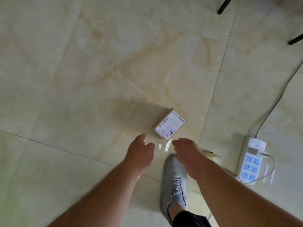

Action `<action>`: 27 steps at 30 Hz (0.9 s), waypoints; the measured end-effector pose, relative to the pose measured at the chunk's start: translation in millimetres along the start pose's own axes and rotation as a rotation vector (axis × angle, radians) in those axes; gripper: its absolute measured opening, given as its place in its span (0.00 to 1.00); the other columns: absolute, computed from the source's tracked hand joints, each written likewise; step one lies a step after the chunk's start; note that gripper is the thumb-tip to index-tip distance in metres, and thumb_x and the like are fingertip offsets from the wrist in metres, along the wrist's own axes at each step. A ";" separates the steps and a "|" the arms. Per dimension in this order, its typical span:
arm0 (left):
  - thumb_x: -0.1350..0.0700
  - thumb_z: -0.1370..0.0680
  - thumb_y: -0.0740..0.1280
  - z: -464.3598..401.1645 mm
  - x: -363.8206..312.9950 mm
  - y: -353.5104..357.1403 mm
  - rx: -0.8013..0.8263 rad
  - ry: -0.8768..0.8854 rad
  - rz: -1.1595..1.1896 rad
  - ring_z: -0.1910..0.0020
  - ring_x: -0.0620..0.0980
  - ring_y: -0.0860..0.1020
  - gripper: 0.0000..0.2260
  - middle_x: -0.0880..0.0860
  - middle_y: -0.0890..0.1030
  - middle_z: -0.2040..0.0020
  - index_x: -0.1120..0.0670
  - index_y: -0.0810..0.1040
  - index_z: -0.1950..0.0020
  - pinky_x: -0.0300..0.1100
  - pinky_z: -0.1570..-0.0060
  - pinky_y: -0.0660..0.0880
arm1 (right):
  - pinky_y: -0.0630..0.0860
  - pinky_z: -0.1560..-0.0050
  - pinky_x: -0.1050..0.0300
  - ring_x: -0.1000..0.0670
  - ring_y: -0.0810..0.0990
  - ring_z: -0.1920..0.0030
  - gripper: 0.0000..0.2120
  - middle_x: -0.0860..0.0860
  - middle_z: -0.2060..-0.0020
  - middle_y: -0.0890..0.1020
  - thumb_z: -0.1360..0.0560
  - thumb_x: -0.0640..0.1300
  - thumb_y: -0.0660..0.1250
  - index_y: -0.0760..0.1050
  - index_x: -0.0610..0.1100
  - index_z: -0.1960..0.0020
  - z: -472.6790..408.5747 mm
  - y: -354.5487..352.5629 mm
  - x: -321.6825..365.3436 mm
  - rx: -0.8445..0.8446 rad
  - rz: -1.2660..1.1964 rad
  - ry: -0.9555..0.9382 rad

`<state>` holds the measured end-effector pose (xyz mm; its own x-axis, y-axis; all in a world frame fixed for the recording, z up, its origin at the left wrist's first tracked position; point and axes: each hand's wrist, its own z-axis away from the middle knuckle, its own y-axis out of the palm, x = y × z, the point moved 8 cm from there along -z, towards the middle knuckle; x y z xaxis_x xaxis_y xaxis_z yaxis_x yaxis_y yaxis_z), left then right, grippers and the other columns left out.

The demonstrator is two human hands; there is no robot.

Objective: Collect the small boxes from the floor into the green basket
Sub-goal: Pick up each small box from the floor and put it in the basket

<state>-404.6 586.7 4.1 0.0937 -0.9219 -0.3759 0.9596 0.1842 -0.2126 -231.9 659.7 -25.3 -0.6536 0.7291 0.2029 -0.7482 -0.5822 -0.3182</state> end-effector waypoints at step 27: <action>0.63 0.20 0.60 57.3 61.4 -124.4 -0.173 0.090 0.238 0.40 0.43 0.73 0.22 0.44 0.77 0.35 0.47 0.73 0.28 0.35 0.44 0.68 | 0.77 0.45 0.51 0.49 0.82 0.47 0.18 0.54 0.46 0.86 0.22 0.43 0.61 0.81 0.53 0.37 103.7 141.9 76.5 0.214 0.491 -0.369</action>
<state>-503.0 487.7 59.1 0.2795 -0.8133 -0.5103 0.8531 0.4542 -0.2567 -399.9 595.5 41.1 -0.8930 0.2109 0.3977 -0.3339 -0.9028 -0.2711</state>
